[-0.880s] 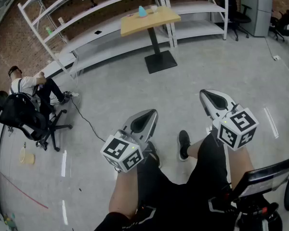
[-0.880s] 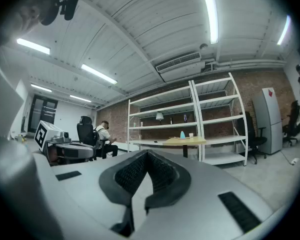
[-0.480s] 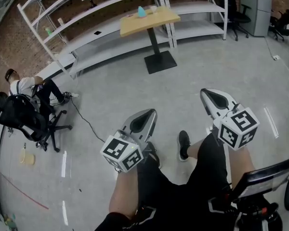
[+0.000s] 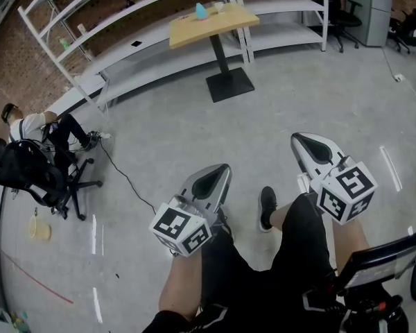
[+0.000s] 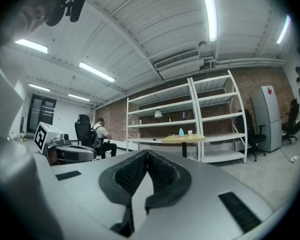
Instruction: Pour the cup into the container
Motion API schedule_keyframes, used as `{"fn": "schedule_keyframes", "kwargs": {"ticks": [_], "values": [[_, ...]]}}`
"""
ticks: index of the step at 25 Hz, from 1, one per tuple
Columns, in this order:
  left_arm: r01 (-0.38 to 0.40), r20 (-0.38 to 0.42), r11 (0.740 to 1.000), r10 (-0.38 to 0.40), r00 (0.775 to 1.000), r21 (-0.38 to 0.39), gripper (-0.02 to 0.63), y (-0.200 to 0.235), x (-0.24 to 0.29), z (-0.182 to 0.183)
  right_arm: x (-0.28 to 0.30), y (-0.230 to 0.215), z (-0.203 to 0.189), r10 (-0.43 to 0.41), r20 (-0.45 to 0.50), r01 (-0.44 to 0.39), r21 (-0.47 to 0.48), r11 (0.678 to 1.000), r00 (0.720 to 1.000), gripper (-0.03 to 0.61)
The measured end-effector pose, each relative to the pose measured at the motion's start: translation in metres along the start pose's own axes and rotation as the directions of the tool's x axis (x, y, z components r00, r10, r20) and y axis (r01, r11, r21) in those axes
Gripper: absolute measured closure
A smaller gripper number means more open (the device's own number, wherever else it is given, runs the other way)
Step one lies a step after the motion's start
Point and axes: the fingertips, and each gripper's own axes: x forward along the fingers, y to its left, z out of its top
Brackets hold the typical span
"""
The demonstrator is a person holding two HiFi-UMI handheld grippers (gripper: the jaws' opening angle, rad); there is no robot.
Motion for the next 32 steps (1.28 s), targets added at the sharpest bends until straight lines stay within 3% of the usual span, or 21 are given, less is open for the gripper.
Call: {"fn": "schedule_keyframes", "kwargs": {"ticks": [5,8,21,32], "values": [[0.027,-0.033,0.997,-0.029,0.999,-0.067,0.612,0.028,0.028,-0.031,0.043,-0.019,-0.03,0.016,-0.071,-0.013,0.044,0.999,0.997,0.578],[0.009,-0.053,0.998,-0.012,0.999,-0.063,0.612,0.063,0.049,-0.031,0.084,-0.029,-0.025,0.03,-0.092,-0.027,0.031,0.999,0.995,0.577],[-0.039,0.03,0.999,0.039,0.999,0.009,0.612,0.19,0.132,0.04,0.207,-0.105,0.024,0.016,-0.014,-0.016,0.021,1.0,1.0,0.577],[-0.025,0.068,0.999,0.023,0.997,0.033,0.612,0.299,0.219,0.06,0.326,-0.175,0.042,0.018,-0.018,-0.018,-0.023,1.0,1.0,0.577]]}}
